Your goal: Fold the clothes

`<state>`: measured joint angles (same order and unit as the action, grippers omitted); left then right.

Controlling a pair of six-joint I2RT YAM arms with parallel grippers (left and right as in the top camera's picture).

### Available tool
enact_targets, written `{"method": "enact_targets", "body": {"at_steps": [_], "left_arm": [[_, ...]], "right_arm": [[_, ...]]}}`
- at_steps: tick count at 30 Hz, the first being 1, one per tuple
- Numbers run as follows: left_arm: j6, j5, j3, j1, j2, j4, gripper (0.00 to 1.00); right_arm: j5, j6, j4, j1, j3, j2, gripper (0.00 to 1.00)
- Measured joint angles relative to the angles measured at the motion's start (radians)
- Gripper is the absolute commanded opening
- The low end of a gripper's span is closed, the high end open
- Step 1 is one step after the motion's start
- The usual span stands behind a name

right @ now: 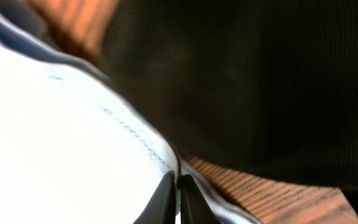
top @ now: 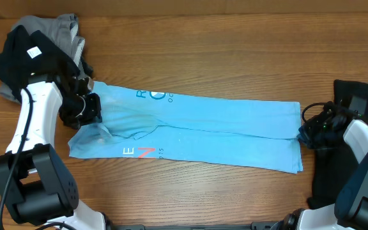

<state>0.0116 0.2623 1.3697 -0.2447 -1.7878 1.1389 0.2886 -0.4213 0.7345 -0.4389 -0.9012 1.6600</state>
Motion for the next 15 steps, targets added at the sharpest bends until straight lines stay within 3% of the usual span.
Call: {"method": "enact_targets", "body": {"at_steps": [15], "left_arm": [[0.022, -0.001, 0.004, -0.073, 0.0, 0.017, 0.04]], "right_arm": [[0.021, 0.027, 0.169, 0.0, -0.071, -0.04, 0.06]]}}
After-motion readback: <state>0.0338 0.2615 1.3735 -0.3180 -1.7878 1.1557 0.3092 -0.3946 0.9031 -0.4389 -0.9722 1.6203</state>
